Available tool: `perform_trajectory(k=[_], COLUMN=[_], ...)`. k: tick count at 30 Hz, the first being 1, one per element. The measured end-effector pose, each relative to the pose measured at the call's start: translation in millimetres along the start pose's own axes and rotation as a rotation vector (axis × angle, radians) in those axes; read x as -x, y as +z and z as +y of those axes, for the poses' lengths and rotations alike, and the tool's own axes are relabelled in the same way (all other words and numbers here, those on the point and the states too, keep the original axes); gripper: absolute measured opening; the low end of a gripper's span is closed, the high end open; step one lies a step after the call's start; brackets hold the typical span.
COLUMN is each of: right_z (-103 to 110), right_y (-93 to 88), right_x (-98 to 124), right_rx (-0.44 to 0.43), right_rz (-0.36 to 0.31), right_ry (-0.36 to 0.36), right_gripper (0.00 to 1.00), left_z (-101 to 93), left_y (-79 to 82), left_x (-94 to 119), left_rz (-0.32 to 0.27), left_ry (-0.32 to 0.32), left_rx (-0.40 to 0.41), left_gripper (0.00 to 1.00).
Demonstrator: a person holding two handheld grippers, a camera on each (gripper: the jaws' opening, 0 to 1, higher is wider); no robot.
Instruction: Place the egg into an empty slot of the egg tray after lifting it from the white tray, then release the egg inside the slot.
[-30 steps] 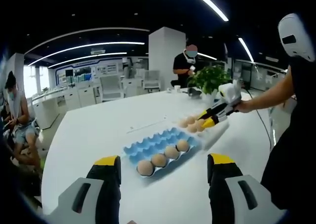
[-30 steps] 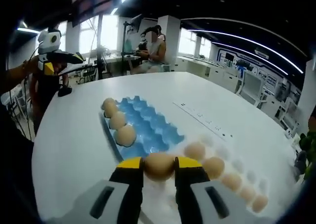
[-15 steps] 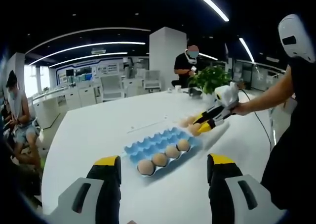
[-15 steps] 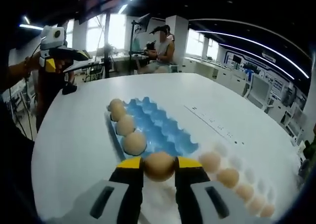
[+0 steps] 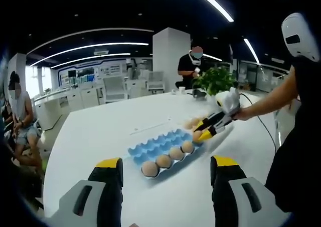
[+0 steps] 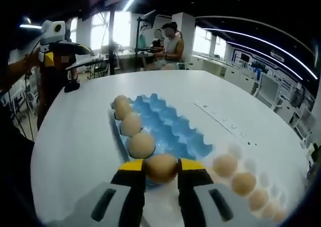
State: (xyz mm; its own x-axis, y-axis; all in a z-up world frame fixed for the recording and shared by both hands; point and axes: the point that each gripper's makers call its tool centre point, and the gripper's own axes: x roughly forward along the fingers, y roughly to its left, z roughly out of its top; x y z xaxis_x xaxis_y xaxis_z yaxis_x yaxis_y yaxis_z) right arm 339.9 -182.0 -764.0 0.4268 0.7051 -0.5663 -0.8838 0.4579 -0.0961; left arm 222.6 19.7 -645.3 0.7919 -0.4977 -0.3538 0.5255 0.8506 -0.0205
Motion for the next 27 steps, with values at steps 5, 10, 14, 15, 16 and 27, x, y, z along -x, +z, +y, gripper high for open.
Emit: perform_trajectory(k=[5,10,14,15,16,27], right_z=[2,4,6,6,6,8], right_y=[-4.3,-7.9,-10.7,-11.4,-12.0,-12.8], right_x=[-3,-6,-9,-10,-10,-13], right_rx=[0.003,-0.003,0.002,0.003,0.005,-0.001], right_rz=[0.014,0.025,0.035,0.038,0.039,0.037], right_ry=[0.010,0.022,0.029,0.031,0.033,0.041], right_gripper=[0.24,0.24,0.24,0.24,0.24,0.25], left_z=[1.4,1.1,0.6,1.0,1.2,1.9], left_y=[1.2,0.9,1.1,1.3,1.3,1.3], left_x=[1,1,0,0,0,1], left_rz=[-0.003,-0.002,-0.003,-0.003,-0.002,-0.002], left_ry=[0.004,0.005,0.003,0.004,0.005,0.007], left_rx=[0.001,0.001,0.000,-0.001,-0.002,-0.001], left_gripper=[0.71,0.71,0.71,0.71,0.71,0.71])
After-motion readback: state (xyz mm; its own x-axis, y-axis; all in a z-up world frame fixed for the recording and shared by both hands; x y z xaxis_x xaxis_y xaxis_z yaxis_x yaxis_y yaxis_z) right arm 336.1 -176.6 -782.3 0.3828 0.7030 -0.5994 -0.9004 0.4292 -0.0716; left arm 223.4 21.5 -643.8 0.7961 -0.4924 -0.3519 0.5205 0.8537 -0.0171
